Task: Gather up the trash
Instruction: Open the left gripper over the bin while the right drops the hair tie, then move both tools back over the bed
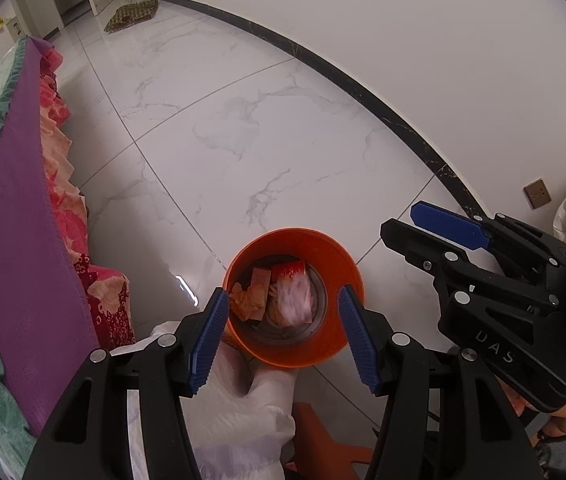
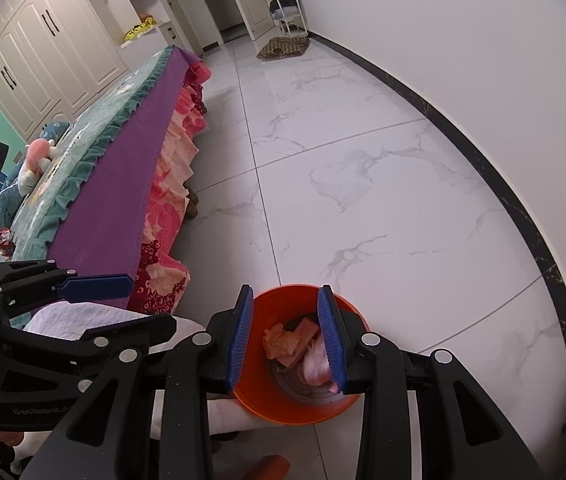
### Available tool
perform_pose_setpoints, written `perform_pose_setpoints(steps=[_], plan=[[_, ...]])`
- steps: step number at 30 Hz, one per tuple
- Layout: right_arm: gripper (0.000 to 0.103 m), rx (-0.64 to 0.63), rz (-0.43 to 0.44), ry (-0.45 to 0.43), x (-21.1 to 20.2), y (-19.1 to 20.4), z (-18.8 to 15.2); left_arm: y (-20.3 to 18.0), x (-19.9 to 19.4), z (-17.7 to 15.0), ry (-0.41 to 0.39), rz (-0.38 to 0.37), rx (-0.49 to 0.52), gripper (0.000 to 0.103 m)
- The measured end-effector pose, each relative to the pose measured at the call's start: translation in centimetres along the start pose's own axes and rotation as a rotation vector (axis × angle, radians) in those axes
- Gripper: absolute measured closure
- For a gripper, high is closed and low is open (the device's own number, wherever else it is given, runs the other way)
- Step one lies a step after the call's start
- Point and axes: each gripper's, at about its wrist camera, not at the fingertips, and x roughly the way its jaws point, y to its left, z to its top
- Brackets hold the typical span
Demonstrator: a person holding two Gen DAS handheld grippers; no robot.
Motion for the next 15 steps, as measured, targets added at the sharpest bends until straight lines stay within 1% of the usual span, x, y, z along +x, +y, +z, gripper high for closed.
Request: perform_pose_setpoints(steps=[5, 9, 10, 11, 12, 13, 15], plan=[[0.068, -0.026, 0.016, -0.032, -1.7, 1.6, 0.9, 0.6, -1.8, -0.3, -0.036, 0.001, -0.019, 0.044], [0.068, -0.058, 0.039, -0.062, -3.2, 3.5, 1.6, 1.7, -4.1, -1.2, -0.087, 0.041, -0.039, 0.043], [0.068, -0.069, 0.047, -0.071, -3.6, 4.2, 1.9, 2.0, -4.7, -1.4, -0.099, 0.054, -0.046, 0.032], [0.065, -0.08, 0.056, -0.081, -4.1, 4.8, 2.0, 2.2, -5.4, -1.7, -0.117, 0.071, -0.052, 0.027], [0.061, -0.089, 0.065, -0.093, -4.6, 5.5, 2.2, 2.6, -6.4, -2.1, -0.15, 0.095, -0.056, 0.025], [0.058, -0.097, 0.073, -0.101, -4.9, 6.3, 2.4, 2.9, -7.3, -2.5, -0.172, 0.114, -0.06, 0.025], [0.057, -0.122, 0.095, -0.117, -5.7, 7.9, 2.7, 3.6, -8.6, -3.2, -0.198, 0.137, -0.076, 0.025]])
